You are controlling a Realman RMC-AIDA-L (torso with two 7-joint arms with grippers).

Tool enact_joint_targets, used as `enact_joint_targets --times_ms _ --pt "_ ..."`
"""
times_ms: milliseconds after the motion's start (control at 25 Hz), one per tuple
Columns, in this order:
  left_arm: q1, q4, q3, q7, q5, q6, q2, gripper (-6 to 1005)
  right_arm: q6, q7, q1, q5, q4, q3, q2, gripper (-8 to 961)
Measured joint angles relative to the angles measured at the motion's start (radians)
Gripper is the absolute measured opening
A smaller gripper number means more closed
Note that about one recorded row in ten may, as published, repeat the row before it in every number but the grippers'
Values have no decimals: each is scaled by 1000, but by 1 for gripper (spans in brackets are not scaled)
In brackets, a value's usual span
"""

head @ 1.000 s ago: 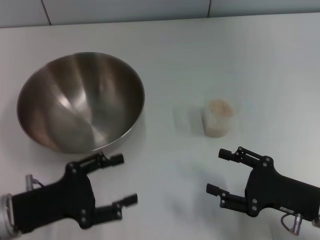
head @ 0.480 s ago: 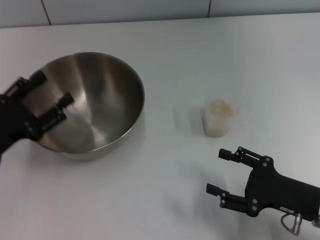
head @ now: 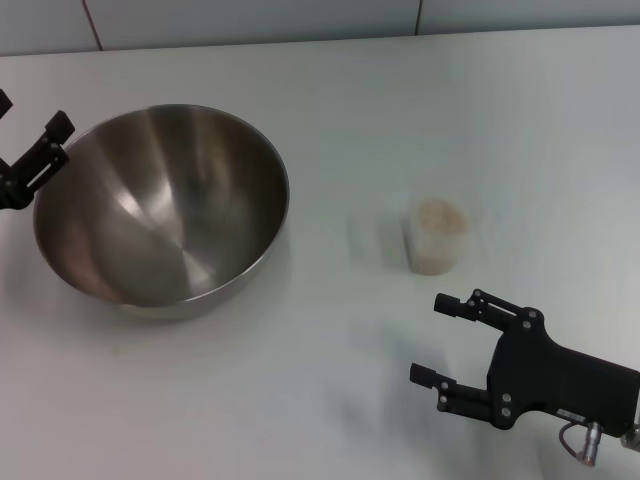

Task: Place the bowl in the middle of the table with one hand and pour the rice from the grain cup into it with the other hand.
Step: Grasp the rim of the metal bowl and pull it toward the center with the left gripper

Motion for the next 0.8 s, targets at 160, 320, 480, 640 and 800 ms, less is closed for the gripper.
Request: enact_joint_targets --times_ms 160,320,480,640,800 --pt "-6 1 0 -4 0 -7 1 780 1 -1 0 1 0 0 0 797" --pt "-23 38 19 -73 14 -51 5 777 2 -1 3 3 0 1 0 797" --pt "-32 125 96 -206 31 -115 6 775 2 -1 3 5 0 0 0 797" --pt "-29 238 228 -356 41 -189 6 772 2 -1 4 5 0 0 0 797" --pt "-20 425 396 -620 162 -295 8 769 2 -1 7 6 0 1 0 797"
